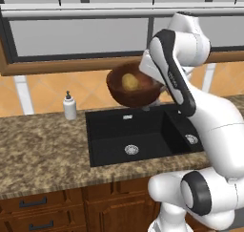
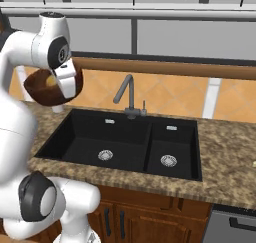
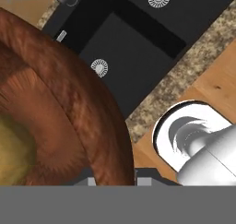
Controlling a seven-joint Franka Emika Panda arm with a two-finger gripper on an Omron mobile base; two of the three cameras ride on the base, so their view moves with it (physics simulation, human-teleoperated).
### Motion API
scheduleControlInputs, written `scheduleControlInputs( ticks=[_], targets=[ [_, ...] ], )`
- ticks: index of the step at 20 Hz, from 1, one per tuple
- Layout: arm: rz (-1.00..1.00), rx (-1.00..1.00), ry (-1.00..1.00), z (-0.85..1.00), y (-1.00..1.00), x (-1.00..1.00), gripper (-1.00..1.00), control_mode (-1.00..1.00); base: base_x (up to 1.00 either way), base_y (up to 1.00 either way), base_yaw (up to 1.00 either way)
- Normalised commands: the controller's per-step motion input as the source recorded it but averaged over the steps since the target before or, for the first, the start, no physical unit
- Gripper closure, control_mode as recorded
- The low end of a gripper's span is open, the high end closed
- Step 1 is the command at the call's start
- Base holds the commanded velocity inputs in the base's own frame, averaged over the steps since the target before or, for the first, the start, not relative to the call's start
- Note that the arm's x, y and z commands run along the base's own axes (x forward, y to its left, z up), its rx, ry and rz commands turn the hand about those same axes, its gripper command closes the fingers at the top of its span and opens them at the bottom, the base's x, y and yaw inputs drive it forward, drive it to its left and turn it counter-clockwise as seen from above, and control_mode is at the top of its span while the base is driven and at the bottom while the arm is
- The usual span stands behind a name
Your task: Pick the potato from the sink and place it in the bowl. Then pick the bowl and place it in the microwave. Then close the microwave door and press the start button.
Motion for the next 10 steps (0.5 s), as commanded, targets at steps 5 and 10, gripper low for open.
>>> scheduleControlInputs(
  ticks=[5, 10],
  targets=[
    [-0.16, 0.0, -0.2, -0.04, -0.21, -0.11, 1.0, -1.0, 0.0, 0.0, 0.0],
    [-0.21, 0.01, -0.02, 0.0, -0.1, -0.34, 1.0, -1.0, 0.0, 0.0, 0.0]
  ],
)
